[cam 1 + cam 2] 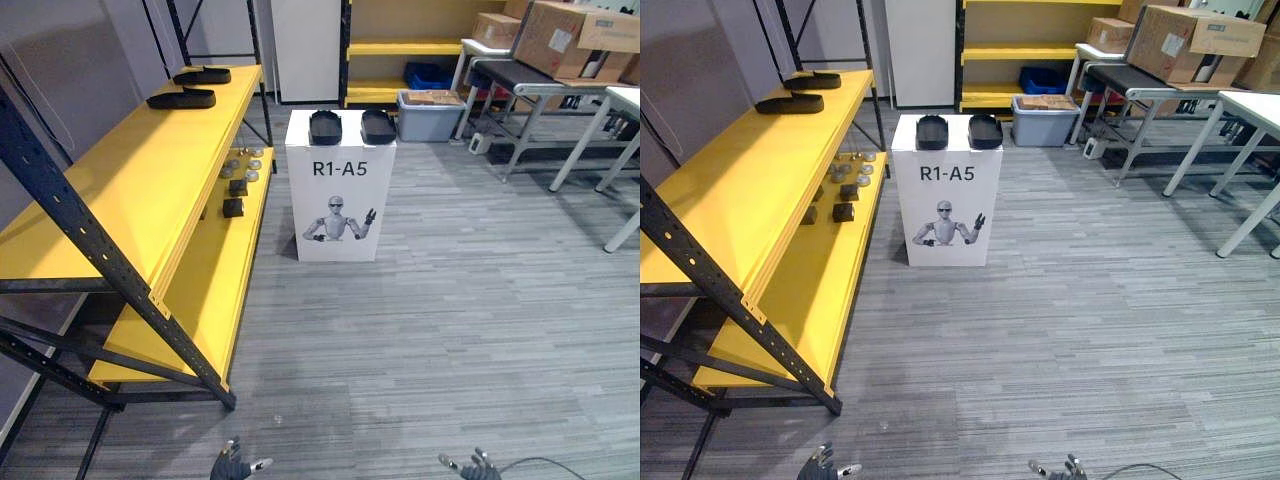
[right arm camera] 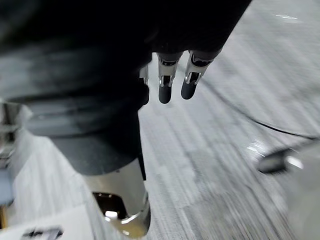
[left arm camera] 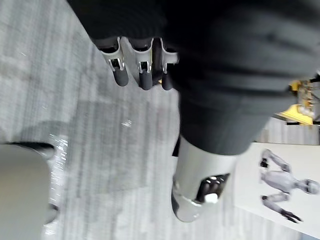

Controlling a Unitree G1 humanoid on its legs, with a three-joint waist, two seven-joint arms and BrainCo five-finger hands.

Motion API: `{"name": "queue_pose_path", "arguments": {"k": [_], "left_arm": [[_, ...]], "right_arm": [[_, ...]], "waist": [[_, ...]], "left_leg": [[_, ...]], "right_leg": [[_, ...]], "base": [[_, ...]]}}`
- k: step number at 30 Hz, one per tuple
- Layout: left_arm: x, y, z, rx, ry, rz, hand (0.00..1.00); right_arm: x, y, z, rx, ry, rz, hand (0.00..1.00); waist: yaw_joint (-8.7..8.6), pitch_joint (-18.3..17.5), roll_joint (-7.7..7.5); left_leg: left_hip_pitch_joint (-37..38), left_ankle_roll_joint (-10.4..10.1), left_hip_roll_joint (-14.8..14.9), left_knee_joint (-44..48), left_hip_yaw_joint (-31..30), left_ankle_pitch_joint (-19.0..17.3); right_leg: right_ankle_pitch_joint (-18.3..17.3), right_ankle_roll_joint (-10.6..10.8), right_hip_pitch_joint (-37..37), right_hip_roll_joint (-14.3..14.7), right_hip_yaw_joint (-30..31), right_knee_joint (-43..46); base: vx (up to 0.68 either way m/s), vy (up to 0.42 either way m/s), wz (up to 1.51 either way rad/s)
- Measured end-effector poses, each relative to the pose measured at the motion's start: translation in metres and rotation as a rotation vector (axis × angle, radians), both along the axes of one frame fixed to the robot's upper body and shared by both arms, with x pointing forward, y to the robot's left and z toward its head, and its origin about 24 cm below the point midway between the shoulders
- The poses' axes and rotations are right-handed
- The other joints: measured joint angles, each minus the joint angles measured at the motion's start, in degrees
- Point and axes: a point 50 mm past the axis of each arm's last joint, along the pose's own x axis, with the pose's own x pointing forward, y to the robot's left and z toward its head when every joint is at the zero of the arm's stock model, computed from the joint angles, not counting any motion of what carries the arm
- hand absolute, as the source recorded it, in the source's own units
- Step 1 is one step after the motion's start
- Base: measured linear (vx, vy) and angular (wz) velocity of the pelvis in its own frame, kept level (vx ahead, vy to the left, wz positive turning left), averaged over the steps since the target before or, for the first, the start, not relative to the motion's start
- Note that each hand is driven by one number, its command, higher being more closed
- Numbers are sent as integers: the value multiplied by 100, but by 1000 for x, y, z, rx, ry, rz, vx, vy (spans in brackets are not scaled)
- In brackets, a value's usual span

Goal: Walk over and take plastic housings, then place them on the shelf

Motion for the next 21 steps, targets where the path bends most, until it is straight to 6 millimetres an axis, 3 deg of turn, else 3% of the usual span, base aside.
{"name": "queue_pose_path", "arguments": {"k": [3, 7, 21], "left_arm": [[6, 6, 7, 21, -50, 9, 0], [4, 16, 11, 44, -66, 10, 0], [2, 13, 10, 37, -61, 40, 0]], "right_arm": [[13, -7, 11, -75, -40, 105, 0], [19, -3, 13, -103, -41, 222, 0], [28, 0, 14, -102, -56, 250, 0]], "waist": [[3, 35, 0], [5, 67, 21], [7, 156, 53]], "left_leg": [[22, -32, 4, -22, -4, -22], [88, -84, 20, -28, 55, -63], [69, -120, 107, 7, 250, -152]], "right_leg": [[11, 7, 119, 5, -5, -139], [15, 10, 180, 24, 72, -253], [195, -8, 222, 116, 272, -518]], "base": [[80, 17, 1], [22, 10, -8], [-19, -2, -9]]}}
